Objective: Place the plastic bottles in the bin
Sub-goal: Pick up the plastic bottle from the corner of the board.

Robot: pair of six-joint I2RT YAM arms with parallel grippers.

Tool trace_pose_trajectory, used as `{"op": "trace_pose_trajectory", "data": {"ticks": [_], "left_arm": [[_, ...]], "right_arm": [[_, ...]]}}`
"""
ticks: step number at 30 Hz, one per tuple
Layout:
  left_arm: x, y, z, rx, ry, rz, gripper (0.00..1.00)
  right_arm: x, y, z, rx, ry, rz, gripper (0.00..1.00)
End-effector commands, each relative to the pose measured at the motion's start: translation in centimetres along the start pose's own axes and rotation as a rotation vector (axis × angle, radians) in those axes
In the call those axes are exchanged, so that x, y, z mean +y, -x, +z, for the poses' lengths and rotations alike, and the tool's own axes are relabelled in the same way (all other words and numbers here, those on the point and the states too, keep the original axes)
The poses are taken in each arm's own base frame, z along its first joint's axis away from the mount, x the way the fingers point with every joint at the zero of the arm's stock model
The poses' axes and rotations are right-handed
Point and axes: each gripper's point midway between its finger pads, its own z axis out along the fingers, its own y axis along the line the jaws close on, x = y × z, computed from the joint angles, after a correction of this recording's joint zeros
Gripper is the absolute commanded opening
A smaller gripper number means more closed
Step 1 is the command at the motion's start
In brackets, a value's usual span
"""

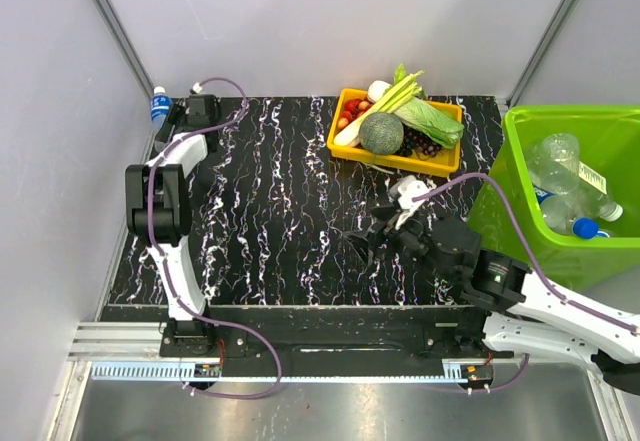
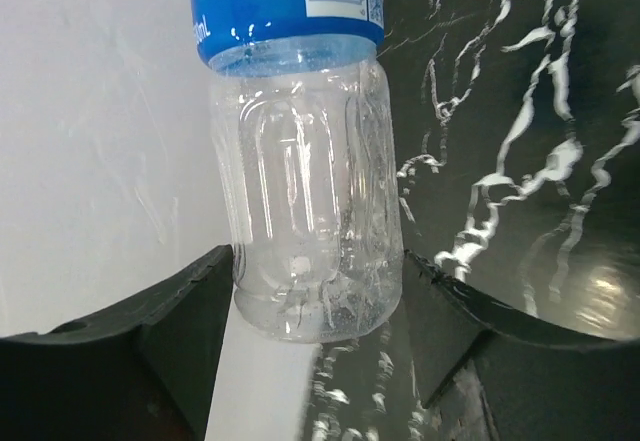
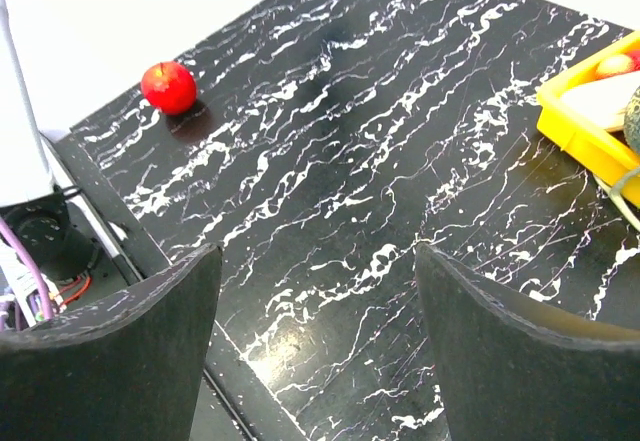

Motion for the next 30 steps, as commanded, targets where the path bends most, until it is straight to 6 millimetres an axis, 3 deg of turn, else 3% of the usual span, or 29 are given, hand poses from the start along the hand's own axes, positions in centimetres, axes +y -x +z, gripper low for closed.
{"op": "trace_pose_trajectory", "data": {"ticks": [1, 3, 7, 12, 13, 15, 17, 19, 24, 30], "left_arm": [[2.5, 1.3, -6.2, -0.046, -0.156, -0.478, 0.26], [0.3, 0.7, -9.3, -0.029, -0.325, -0.651, 0.25], [-3.2, -0.9, -15.0, 0.009, -0.544, -0.781, 0.19], [-4.7, -2.6, -22.1, -0.072, -0.834, -0.954, 0.17], [-5.8, -3.0, -23.5, -0.070, -0.904, -0.970, 0.17], [-6.9, -3.4, -27.5, -0.094, -1.076, -1.008, 0.17], [-6.8, -3.4, -32.3, -0.197, -1.247, -1.035, 0.16], [-6.7, -3.9, -35.5, -0.266, -1.333, -1.039, 0.16], [-4.9, -4.8, -39.3, -0.434, -1.453, -1.005, 0.17], [-5.3, -6.3, -41.0, -0.504, -1.534, -0.925, 0.15]], "right_arm": [[-0.1, 4.1, -1.9, -0.104, -0.007, 0.043, 0.83], [0.0, 5.1, -2.2, -0.119, -0.003, 0.048, 0.83], [0.4, 6.5, -2.6, -0.140, 0.014, 0.046, 0.83], [0.8, 7.0, -2.1, -0.131, 0.016, 0.076, 0.83], [0.9, 6.9, -1.9, -0.129, 0.016, 0.087, 0.83], [1.3, 6.8, -1.3, -0.128, 0.023, 0.130, 0.84], [2.2, 7.0, -0.5, -0.142, 0.056, 0.205, 0.84], [3.2, 7.5, 0.3, -0.176, 0.092, 0.282, 0.83], [2.9, 7.7, 3.5, -0.175, 0.009, 0.368, 0.83], [2.3, 5.7, 7.3, -0.133, -0.088, 0.400, 0.84]]}}
